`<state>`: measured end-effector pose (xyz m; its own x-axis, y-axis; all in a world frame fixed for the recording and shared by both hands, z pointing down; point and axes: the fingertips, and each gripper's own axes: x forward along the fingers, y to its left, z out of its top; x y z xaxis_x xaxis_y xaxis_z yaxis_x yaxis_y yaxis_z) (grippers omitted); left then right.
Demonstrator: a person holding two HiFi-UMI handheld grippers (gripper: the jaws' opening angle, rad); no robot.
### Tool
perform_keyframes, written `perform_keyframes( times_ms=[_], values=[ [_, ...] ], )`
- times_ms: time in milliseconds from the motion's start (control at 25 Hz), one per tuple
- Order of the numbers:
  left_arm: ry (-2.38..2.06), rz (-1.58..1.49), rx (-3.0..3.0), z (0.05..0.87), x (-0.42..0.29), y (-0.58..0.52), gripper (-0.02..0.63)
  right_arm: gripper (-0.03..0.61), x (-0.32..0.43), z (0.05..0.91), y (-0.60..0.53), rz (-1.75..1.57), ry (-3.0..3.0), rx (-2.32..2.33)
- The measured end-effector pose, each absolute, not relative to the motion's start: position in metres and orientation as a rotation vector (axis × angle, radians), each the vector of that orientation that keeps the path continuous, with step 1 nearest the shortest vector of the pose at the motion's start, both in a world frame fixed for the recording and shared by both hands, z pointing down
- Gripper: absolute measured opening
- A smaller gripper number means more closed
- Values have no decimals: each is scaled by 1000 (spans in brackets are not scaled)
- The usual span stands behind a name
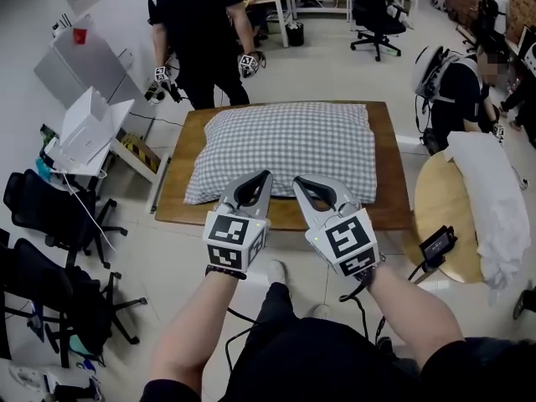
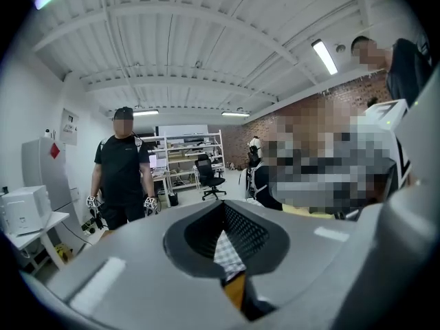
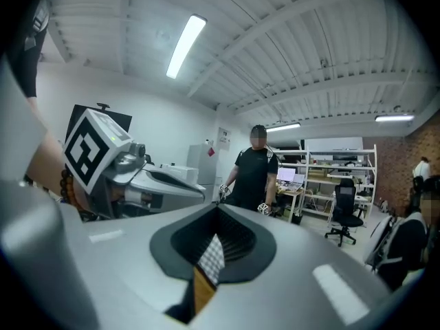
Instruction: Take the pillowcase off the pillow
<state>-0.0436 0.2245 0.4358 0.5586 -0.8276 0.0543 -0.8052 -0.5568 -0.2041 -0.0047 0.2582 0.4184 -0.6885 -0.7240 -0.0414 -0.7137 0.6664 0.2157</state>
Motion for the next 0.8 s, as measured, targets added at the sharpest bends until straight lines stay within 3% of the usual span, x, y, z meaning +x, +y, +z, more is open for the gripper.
perform_keyframes(
  times_ms=[200, 520, 800],
  values=[
    [1431, -208, -2629, 447, -60, 204, 11, 0, -17, 427, 241, -333, -2823, 1192],
    [1547, -187, -2630, 452, -93, 112, 89, 0, -19, 425, 154, -304, -2837, 1149],
    [1691, -186, -2635, 469, -170, 21, 133, 0, -50, 429, 70, -262, -2836, 1111]
  ],
)
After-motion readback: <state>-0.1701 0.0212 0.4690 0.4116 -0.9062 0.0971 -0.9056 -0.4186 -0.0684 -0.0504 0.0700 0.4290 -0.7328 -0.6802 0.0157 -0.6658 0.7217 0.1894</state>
